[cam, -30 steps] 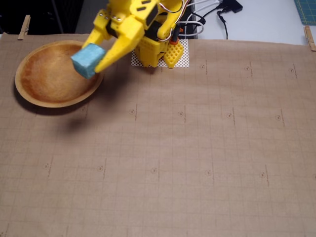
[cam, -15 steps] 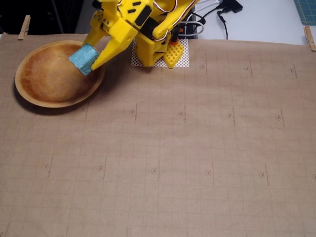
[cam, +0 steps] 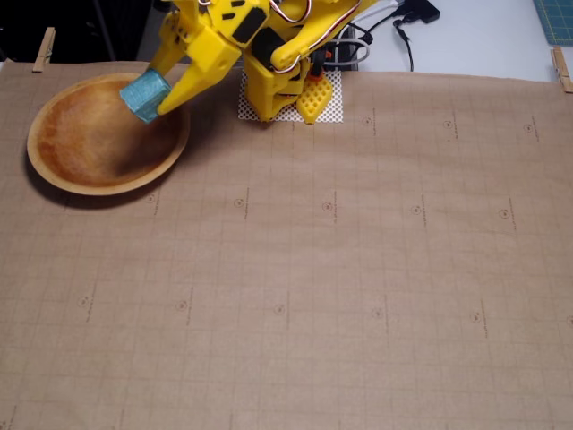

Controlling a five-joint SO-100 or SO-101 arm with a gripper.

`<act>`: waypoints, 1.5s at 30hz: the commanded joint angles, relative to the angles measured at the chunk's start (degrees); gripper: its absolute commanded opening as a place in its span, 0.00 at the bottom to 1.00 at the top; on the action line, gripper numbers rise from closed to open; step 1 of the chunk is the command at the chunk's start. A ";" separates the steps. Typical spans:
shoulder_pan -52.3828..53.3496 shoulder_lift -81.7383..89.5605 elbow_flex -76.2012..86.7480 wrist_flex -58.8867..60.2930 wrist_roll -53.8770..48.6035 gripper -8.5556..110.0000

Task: Grasp a blue block and put it in the bowl.

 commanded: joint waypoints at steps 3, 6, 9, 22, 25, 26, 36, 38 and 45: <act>2.72 -0.09 0.44 -0.88 -0.70 0.05; 3.87 -0.09 0.62 -0.88 -0.70 0.05; 4.39 -0.09 0.88 -0.88 -0.70 0.05; 4.04 -0.09 13.01 -15.03 -0.70 0.05; 3.96 -0.09 14.68 -17.14 -0.70 0.05; 3.96 -0.18 15.03 -17.49 -0.70 0.05; 3.96 -15.91 11.25 -18.11 -0.79 0.05; 3.96 -19.60 10.11 -18.19 -0.79 0.05; 4.83 -29.27 6.24 -18.37 -0.62 0.05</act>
